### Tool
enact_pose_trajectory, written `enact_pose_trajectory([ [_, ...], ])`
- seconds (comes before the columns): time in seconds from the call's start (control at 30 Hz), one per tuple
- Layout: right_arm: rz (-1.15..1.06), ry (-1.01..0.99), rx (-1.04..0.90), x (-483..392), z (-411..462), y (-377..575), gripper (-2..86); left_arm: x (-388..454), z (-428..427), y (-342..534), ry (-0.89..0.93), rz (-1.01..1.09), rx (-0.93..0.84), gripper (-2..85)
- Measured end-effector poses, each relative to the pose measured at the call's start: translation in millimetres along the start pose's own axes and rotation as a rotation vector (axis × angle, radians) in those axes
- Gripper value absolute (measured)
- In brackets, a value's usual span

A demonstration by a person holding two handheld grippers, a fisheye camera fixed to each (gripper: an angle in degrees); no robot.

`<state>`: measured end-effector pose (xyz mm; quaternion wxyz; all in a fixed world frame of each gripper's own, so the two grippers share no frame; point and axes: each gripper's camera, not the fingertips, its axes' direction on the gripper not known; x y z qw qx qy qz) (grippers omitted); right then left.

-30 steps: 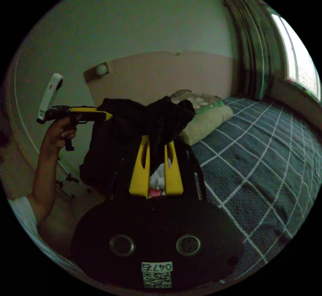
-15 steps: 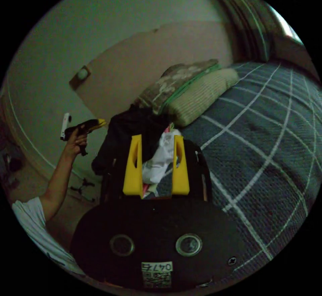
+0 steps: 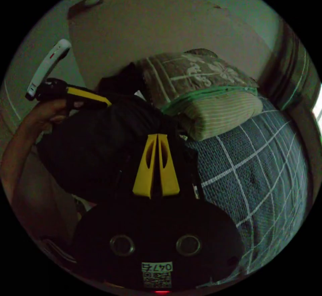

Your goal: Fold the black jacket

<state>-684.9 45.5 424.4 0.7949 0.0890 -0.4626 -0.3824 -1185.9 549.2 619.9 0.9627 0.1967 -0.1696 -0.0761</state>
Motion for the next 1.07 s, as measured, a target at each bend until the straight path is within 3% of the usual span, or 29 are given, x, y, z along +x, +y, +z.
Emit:
enact_pose_trajectory([
  [0.1,-0.019,-0.022,0.014,-5,-30,2,-0.4,6,-13,3,0.081,-0.027,0.008,-0.9],
  [0.17,-0.002,-0.048,0.132,-5,-70,11,-0.4,18,-50,21,0.125,-0.044,0.156,-0.9],
  [0.23,-0.01,-0.013,0.243,-10,-120,34,-0.5,42,-71,40,0.127,0.032,0.187,-0.9],
  [0.33,-0.047,0.031,0.164,-24,-141,57,-0.6,95,-76,71,0.033,0.159,0.139,-0.9],
  [0.47,-0.06,0.047,-0.062,-36,-136,74,-0.6,148,-42,88,-0.115,0.163,-0.023,-0.9],
  [0.63,-0.077,0.121,0.289,-63,-306,151,-0.6,236,-105,142,-0.258,0.18,0.212,-0.9],
  [0.8,-0.019,0.146,0.432,-90,-442,293,-0.6,395,-118,181,0.016,0.559,0.208,-0.9],
  [0.87,0.048,0.19,0.42,-96,-480,351,-0.6,486,-106,200,0.156,0.705,0.213,-0.9],
  [1.07,0.304,0.507,0.284,-84,-619,538,0.1,684,-67,248,0.367,0.877,0.104,-0.8],
])
